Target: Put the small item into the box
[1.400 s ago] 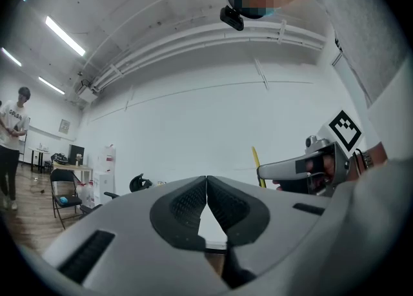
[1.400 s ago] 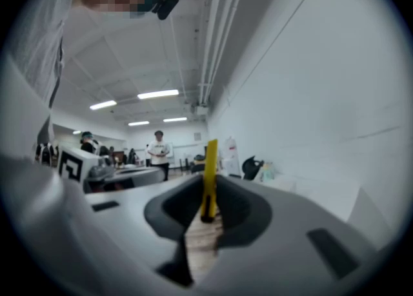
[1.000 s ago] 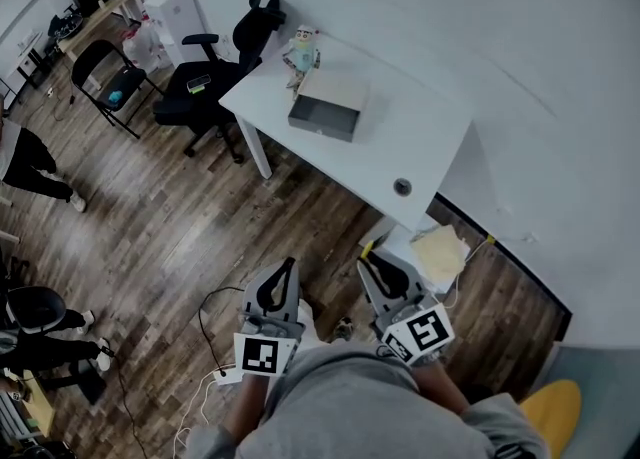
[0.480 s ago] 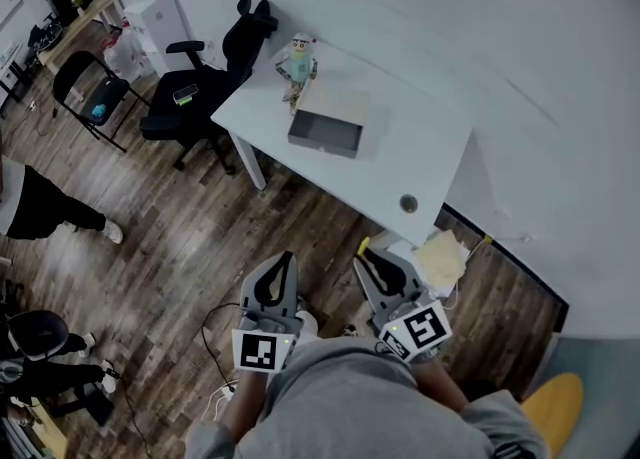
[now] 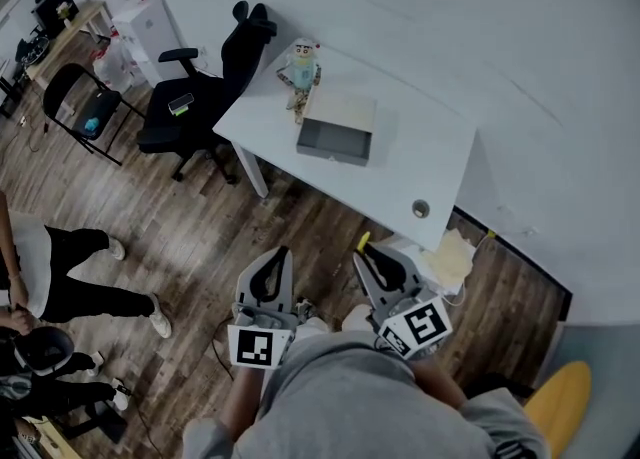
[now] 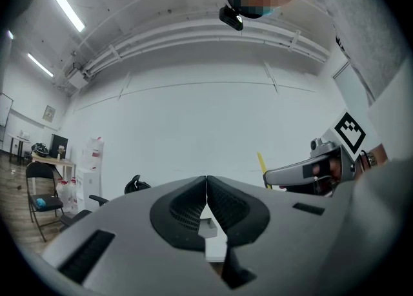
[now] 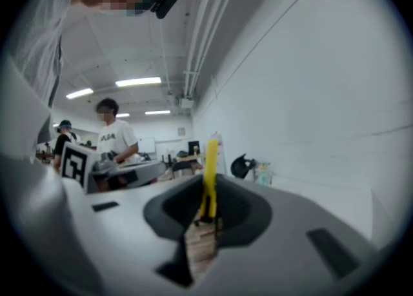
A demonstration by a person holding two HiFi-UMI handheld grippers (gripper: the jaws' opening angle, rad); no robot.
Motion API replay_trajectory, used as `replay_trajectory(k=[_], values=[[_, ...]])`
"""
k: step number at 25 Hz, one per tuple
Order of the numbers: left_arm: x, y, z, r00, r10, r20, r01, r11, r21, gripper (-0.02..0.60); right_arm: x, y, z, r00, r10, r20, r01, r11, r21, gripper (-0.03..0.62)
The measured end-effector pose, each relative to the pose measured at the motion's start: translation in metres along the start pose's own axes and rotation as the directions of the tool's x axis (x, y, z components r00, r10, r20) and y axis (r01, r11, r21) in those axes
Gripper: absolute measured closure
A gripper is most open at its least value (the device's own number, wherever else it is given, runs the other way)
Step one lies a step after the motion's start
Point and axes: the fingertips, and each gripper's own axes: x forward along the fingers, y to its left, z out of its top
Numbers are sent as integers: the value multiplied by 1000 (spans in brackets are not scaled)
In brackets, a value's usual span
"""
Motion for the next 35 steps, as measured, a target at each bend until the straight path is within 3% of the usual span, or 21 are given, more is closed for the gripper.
replay_trajectory(k=[16, 28, 35], values=[[21, 37, -12, 1000, 12, -17, -12, 1000, -28, 548, 38, -20, -9, 998, -26, -50, 28, 999, 32, 511], [69, 76, -21, 998, 53, -41, -55, 998, -35, 548, 102, -55, -2, 998, 10, -59, -8, 1000, 28, 511], [109, 92, -22, 998, 42, -51, -43, 999, -25, 548, 140, -82, 0, 997, 22, -68, -19, 999, 47, 511]])
